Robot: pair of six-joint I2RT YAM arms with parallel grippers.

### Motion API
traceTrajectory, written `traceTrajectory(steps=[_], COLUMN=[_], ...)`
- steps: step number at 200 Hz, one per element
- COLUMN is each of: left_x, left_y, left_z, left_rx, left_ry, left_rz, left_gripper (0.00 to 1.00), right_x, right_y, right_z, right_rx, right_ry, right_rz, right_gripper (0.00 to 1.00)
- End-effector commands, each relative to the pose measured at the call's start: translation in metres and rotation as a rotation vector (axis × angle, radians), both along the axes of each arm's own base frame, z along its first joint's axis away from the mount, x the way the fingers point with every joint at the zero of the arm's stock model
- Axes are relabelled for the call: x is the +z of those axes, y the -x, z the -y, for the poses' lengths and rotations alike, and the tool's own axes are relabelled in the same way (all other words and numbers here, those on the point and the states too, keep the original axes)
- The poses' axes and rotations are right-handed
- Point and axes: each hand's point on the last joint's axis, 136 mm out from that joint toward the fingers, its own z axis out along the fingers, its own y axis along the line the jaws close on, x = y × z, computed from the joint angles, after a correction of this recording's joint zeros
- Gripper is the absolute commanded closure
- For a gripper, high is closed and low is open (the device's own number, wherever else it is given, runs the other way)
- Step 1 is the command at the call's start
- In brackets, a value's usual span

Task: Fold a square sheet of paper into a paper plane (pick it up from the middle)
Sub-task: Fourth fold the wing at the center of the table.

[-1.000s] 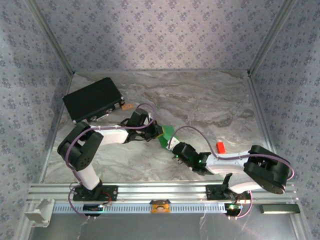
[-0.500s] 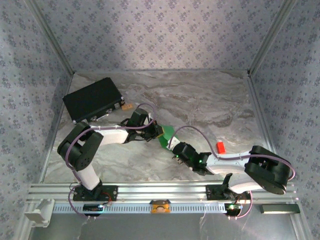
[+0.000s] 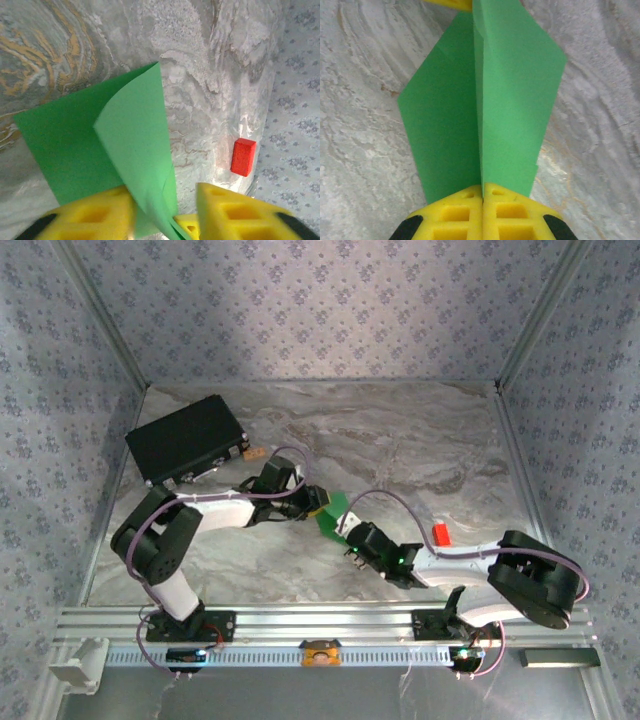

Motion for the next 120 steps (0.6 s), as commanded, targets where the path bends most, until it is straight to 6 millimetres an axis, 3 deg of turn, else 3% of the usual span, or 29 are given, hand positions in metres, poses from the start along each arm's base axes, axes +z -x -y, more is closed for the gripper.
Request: traceTrajectory(steps=[1, 21, 50, 120], left_x=[0.018, 0.021, 0.018, 0.003], left_y=[-0.004, -0.005, -0.005, -0.005], left_z=[-0.017, -0.025, -0.023, -0.018], left_rx=[0.044, 0.056, 0.047, 0.037], left_ry=[-0.023, -0.047, -0.040, -0.056], left_rz=[0.065, 0.076, 0.064, 0.009], left_gripper=[0.56, 0.45, 0.40, 0.37], right_x=[0.010, 0.013, 0.014, 0.014], right_y=[0.001, 0.002, 0.000, -0.001], right_z=[-0.021, -0.028, -0.027, -0.024], right_rx=[0.001, 0.023, 0.035, 0.039], right_ry=[-0.162, -0.262, -0.244, -0.239], right_rz=[-0.089, -0.142, -0.128, -0.128], right_gripper=[1.00, 1.00, 1.00, 0.99])
